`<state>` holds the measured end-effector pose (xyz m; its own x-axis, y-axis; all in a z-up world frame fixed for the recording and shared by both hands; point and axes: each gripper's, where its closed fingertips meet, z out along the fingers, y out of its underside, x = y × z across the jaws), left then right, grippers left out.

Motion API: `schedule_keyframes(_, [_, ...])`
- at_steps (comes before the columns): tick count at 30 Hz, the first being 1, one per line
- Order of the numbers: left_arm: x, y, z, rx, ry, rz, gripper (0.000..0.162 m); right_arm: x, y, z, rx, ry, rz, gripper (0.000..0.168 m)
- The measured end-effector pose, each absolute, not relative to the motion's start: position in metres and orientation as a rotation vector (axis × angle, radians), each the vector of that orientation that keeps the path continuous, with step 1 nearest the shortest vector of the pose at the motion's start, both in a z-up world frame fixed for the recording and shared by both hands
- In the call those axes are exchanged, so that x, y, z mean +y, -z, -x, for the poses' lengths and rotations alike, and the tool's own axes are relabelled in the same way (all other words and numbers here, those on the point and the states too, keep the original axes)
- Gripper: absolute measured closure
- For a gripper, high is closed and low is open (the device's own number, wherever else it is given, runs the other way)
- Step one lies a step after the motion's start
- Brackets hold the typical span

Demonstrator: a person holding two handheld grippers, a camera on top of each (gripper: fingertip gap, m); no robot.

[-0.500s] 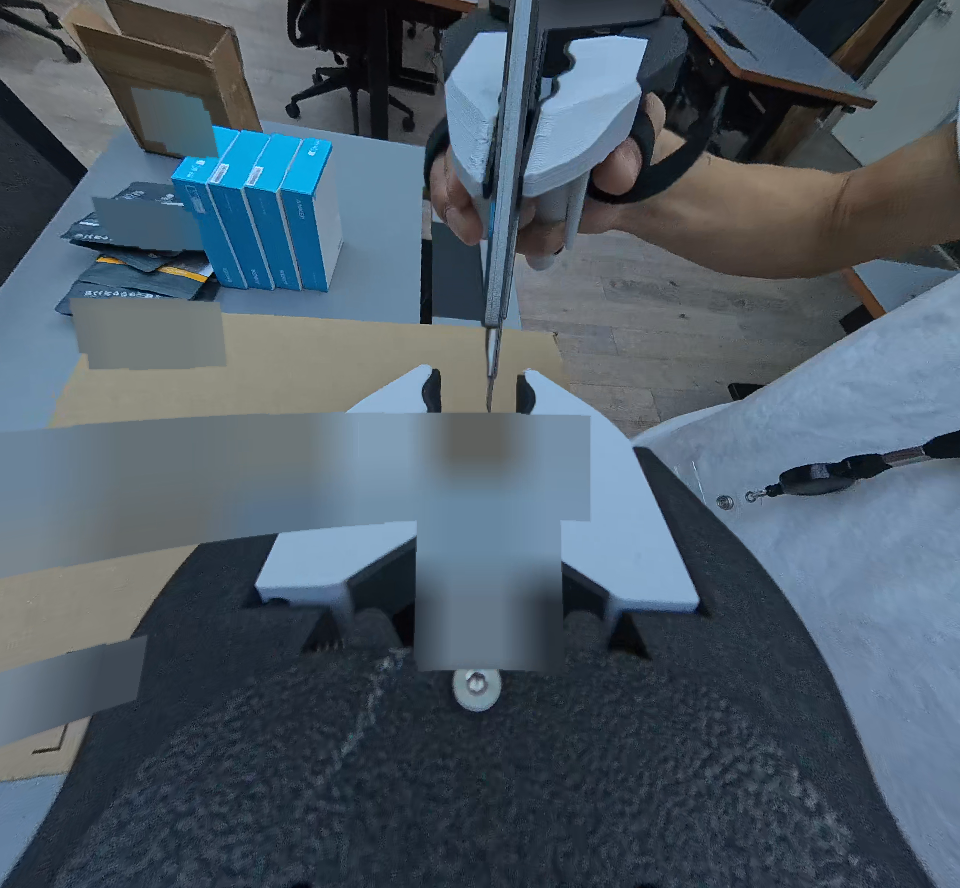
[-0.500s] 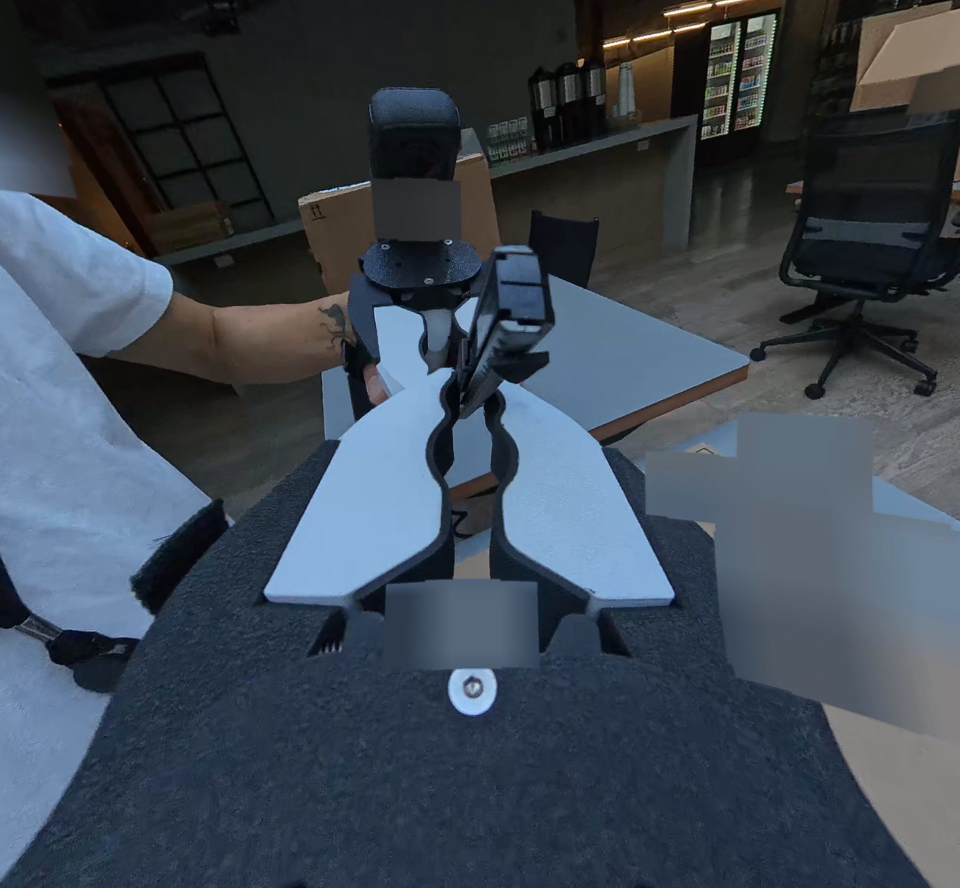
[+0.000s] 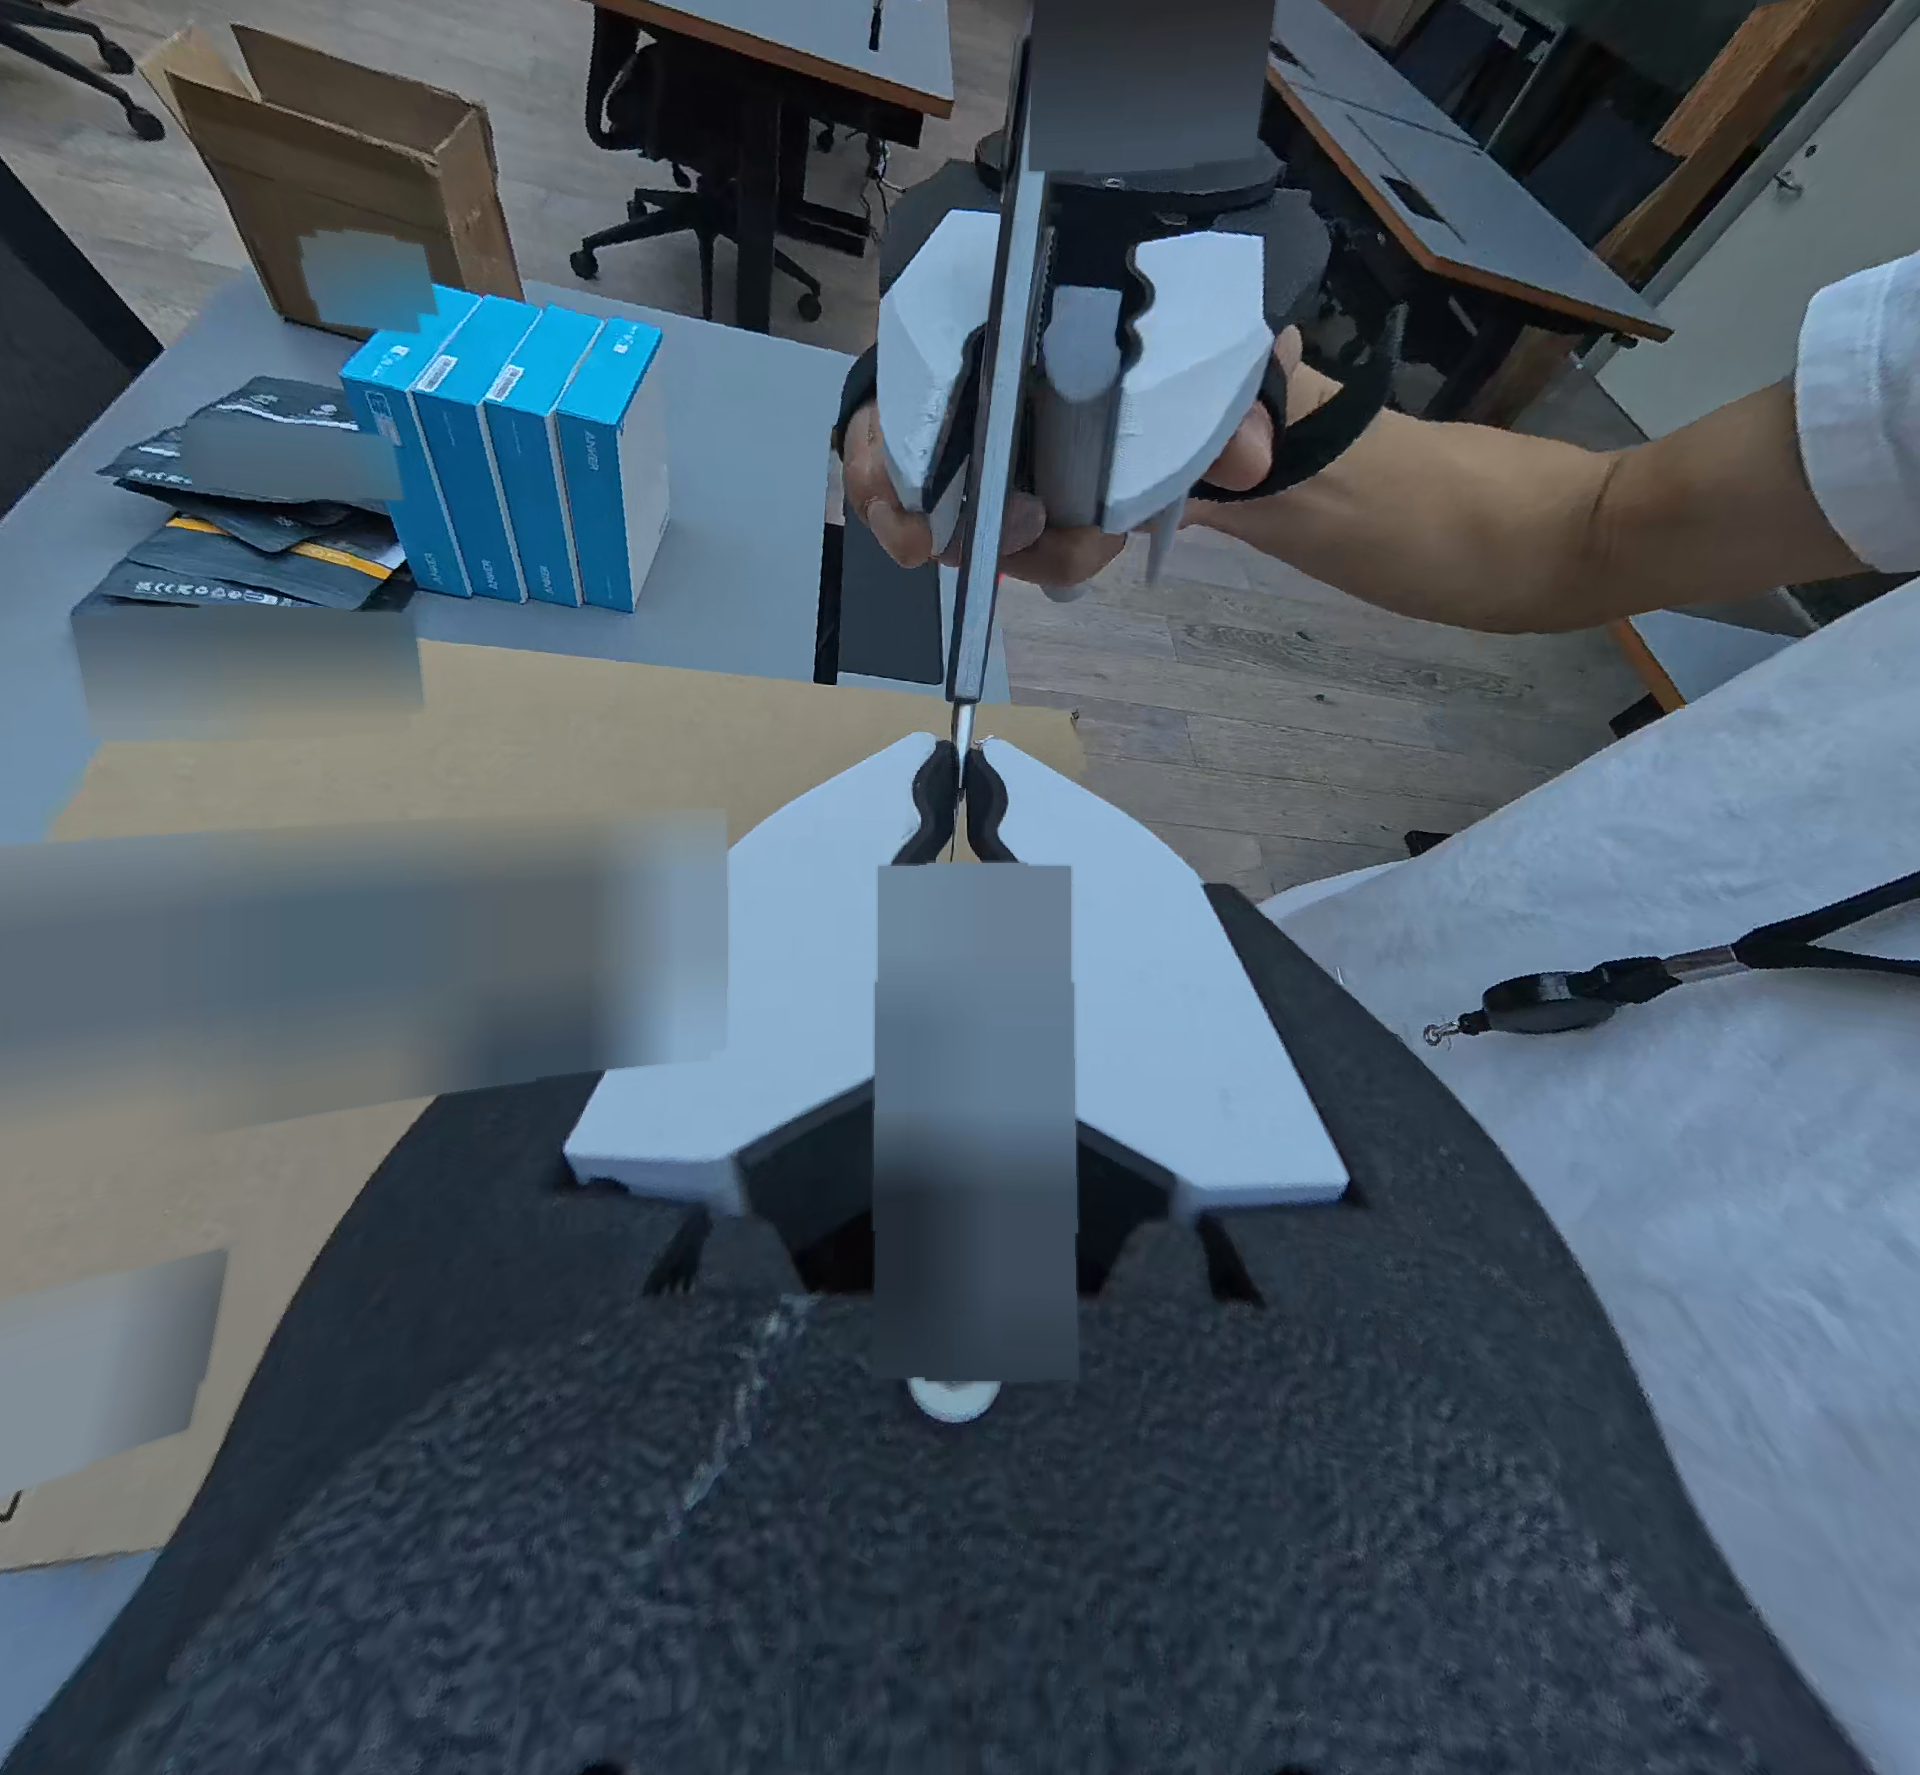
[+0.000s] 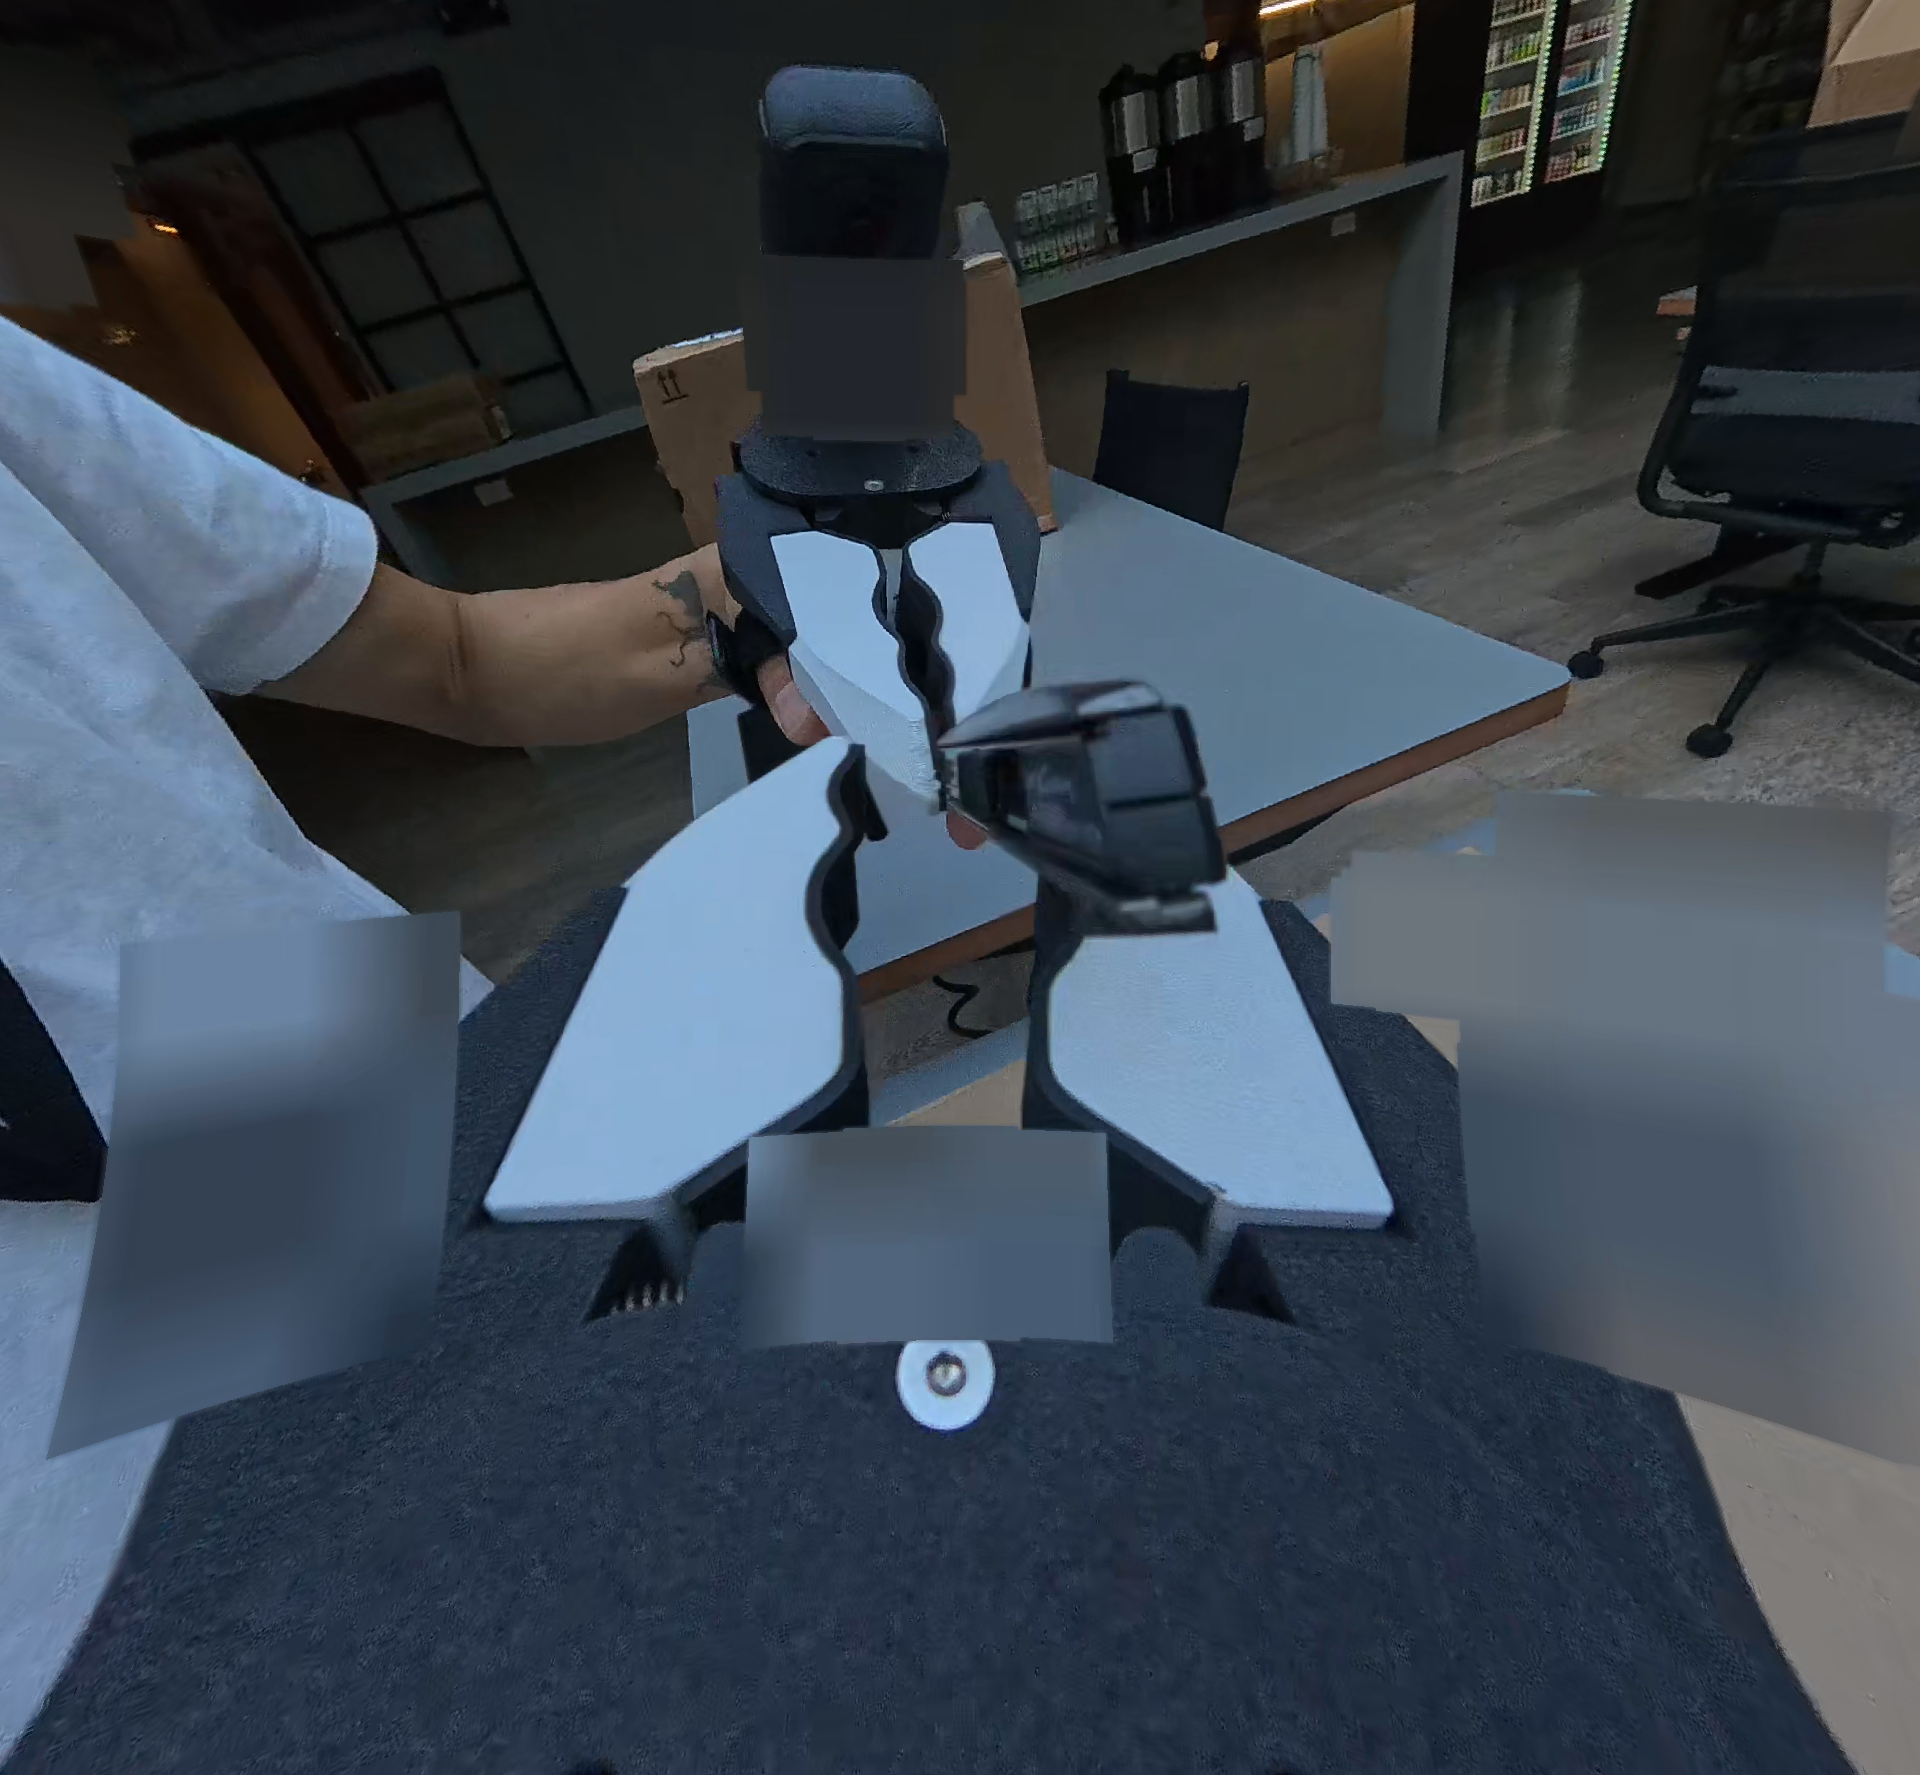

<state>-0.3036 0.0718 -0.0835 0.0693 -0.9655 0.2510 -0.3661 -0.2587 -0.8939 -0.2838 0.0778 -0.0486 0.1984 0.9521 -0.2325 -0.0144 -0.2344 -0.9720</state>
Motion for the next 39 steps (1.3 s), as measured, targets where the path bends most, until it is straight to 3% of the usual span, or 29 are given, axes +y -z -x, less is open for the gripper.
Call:
schedule_keyframes(7, [0.062, 0.073, 0.302, 1.427, 1.159, 1.664, 0.16, 0.07, 0.055, 0.302, -1.097, -1.161, 1.486, 0.141])
schedule_keyframes(12, [0.059, 0.07, 0.3, 1.461, 1.115, 1.643, 0.16, 0.067, 0.053, 0.308, -1.126, -1.15, 1.451, 0.158])
schedule_keyframes(23, [0.058, 0.086, 0.297, 1.473, 1.082, 1.669, 0.158, 0.064, 0.07, 0.305, -1.138, -1.075, 1.486, 0.164])
schedule_keyframes(26, [0.077, 0.111, 0.306, 1.415, 0.905, 1.751, 0.122, 0.079, 0.083, 0.292, -1.0, -1.049, 1.58, 0.164])
schedule_keyframes(30, [0.112, 0.183, 0.353, 1.378, 0.496, 1.944, 0.105, 0.121, 0.138, 0.245, -0.685, -0.882, 1.832, 0.164])
schedule_keyframes(34, [0.134, 0.244, 0.369, 1.303, 0.468, 2.065, 0.132, 0.176, 0.206, 0.224, -0.508, -0.727, 2.044, 0.164])
schedule_keyframes(37, [0.158, 0.272, 0.38, 1.333, 0.419, 2.11, 0.138, 0.237, 0.228, 0.235, -0.447, -0.618, 2.116, 0.164])
schedule_keyframes(39, [0.179, 0.283, 0.389, 1.398, 0.339, 2.094, 0.158, 0.279, 0.239, 0.251, -0.426, -0.559, 2.164, 0.164])
